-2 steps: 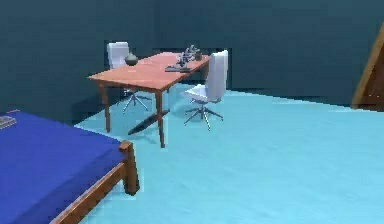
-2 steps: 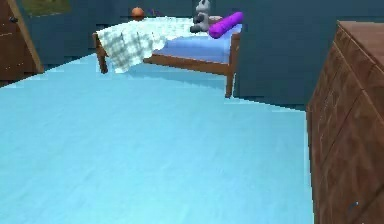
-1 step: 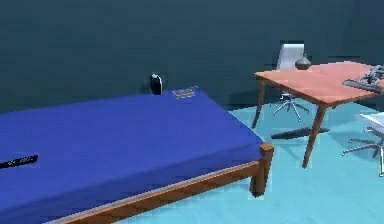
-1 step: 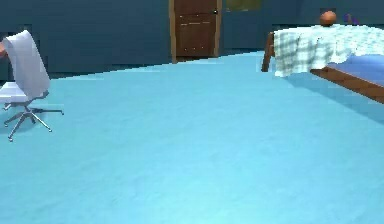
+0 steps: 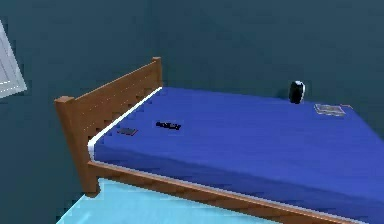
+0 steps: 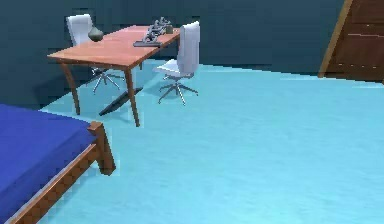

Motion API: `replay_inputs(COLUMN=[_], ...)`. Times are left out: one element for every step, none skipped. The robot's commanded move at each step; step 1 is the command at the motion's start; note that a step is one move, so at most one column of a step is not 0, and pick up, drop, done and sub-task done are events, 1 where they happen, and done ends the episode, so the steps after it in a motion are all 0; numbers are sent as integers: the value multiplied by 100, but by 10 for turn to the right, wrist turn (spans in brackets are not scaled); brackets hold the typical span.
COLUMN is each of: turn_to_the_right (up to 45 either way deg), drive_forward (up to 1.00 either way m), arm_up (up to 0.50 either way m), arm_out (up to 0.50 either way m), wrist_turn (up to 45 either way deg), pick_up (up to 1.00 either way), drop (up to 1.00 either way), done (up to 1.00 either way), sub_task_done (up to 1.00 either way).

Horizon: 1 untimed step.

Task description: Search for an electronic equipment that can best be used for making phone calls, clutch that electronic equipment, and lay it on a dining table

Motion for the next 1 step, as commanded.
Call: replay_inputs(turn_to_the_right=[0], drive_forward=[35], arm_up=[0], arm_out=[0], wrist_turn=[0], pick_up=[0], drop=[0], done=[0], sub_task_done=[0])
